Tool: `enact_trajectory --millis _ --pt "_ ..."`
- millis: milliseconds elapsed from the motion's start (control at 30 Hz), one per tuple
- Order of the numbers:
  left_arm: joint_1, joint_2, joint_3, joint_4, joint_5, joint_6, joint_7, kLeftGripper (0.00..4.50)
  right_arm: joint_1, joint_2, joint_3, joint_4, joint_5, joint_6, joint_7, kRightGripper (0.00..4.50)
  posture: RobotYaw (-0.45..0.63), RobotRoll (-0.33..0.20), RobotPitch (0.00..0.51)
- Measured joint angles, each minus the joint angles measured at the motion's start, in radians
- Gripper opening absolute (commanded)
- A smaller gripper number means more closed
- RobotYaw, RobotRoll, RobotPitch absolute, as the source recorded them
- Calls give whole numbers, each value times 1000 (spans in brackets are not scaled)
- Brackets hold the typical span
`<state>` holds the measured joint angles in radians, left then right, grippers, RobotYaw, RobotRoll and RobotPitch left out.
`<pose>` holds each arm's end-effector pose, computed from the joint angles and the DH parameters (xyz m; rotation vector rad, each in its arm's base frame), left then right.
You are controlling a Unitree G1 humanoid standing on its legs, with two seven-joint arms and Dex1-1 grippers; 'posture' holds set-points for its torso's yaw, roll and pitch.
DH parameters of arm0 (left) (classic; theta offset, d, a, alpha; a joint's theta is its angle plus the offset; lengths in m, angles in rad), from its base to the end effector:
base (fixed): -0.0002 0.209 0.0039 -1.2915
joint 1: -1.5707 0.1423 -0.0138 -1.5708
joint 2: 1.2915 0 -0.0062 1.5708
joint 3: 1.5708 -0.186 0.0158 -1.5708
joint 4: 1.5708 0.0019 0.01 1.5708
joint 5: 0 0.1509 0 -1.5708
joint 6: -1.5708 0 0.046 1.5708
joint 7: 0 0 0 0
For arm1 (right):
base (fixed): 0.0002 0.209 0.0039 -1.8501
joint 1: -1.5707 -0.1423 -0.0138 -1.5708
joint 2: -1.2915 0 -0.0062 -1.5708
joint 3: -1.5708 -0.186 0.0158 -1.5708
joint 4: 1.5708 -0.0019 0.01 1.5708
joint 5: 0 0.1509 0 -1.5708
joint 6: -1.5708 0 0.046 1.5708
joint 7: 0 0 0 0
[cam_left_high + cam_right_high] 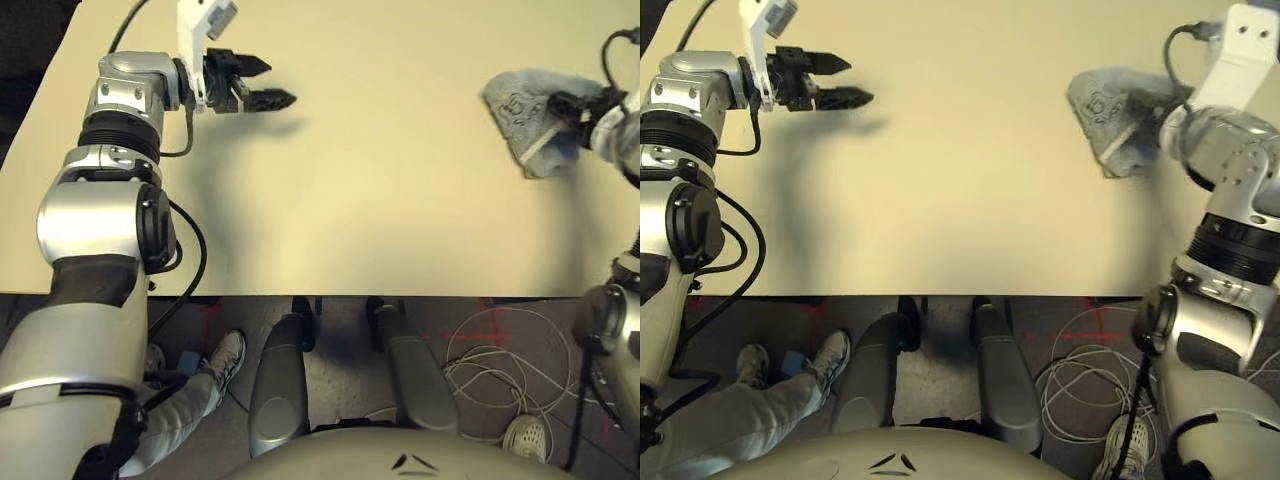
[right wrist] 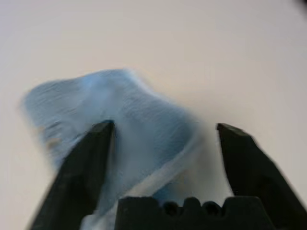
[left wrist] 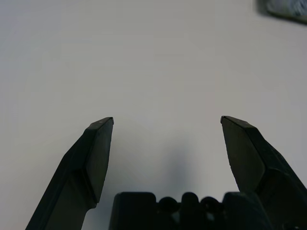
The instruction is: Wipe the water off the table with a rag.
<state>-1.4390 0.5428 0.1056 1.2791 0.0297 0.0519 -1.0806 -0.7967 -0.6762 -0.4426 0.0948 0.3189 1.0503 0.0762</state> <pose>0.3836 0.2421 0.2890 0.3034 -0.0038 -0.8096 0.2775 -0.3044 0.2670 0.0521 0.1335 -0.2589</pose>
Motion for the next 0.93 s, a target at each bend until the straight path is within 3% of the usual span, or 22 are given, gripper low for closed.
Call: enact_trajectory --millis 233,400,567,700,933 --pt "23 -36 112 -2 -73 -85 247 4500 7 -93 25 284 -70 -395 151 4447 -22 0 338" --pt "116 -81 160 -3 -111 -153 387 4500 -119 -95 34 613 -46 -729 380 4447 -13 0 348" --pt "160 -110 209 -4 -148 -207 520 4500 -221 -126 48 896 -73 -993 485 4447 -14 0 352" --pt "184 -128 226 -12 -152 -256 625 4500 -241 -128 72 1037 -101 -1102 524 4447 -20 0 346" --pt "242 -155 229 -12 -152 -297 735 4500 -241 -128 78 1121 -117 -1165 515 4447 -49 0 342"
